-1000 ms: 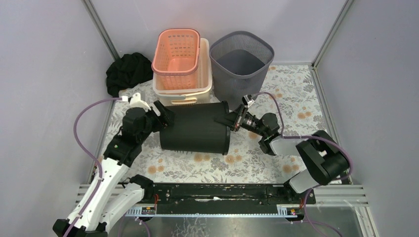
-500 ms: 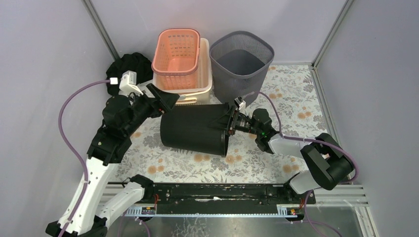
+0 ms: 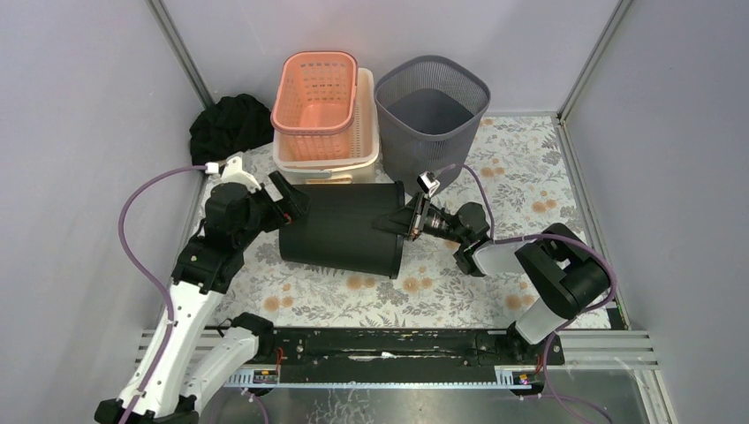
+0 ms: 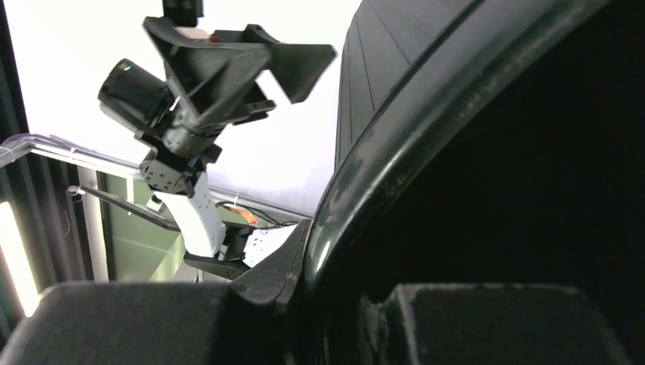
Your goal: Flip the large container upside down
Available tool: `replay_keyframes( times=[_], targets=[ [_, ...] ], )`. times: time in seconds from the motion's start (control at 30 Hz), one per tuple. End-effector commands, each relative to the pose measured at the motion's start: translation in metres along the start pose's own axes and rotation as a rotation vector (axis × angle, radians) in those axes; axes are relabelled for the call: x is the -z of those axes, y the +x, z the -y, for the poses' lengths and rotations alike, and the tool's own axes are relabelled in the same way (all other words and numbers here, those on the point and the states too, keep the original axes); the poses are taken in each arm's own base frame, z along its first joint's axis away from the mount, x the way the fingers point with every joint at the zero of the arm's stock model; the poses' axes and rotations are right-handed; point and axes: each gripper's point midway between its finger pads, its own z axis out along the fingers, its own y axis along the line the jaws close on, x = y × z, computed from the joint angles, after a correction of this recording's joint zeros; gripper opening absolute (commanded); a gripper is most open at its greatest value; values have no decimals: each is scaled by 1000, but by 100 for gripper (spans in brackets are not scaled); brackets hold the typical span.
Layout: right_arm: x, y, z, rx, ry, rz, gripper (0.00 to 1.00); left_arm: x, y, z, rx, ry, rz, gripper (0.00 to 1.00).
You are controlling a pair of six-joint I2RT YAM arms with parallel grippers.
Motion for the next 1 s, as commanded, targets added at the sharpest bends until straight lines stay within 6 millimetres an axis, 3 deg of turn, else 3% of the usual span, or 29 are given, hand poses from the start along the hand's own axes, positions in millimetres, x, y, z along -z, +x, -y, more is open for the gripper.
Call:
replay_keyframes(
  times=[0.0, 0.2, 0.37, 0.5, 0.7, 0.97],
  targets=[
    [10, 23, 35, -128, 112, -80, 18, -10, 13, -41, -19, -105, -20, 100],
    [10, 25, 23, -117, 60, -90, 17, -17, 6, -54, 28, -101, -12, 100],
    [4, 21, 17, -140, -6, -91, 16, -19, 8, -30, 77, 25, -51, 100],
    [-2, 19, 9, -159, -64, -103, 16, -9, -4, -3, 107, 132, -39, 100],
    [-23, 27, 13, -175, -66, -150, 33, 10, -36, 25, 99, 193, 2, 100],
    [-48, 40, 44, -179, 30, -199, 48, 24, -59, 47, 92, 248, 31, 100]
  ],
)
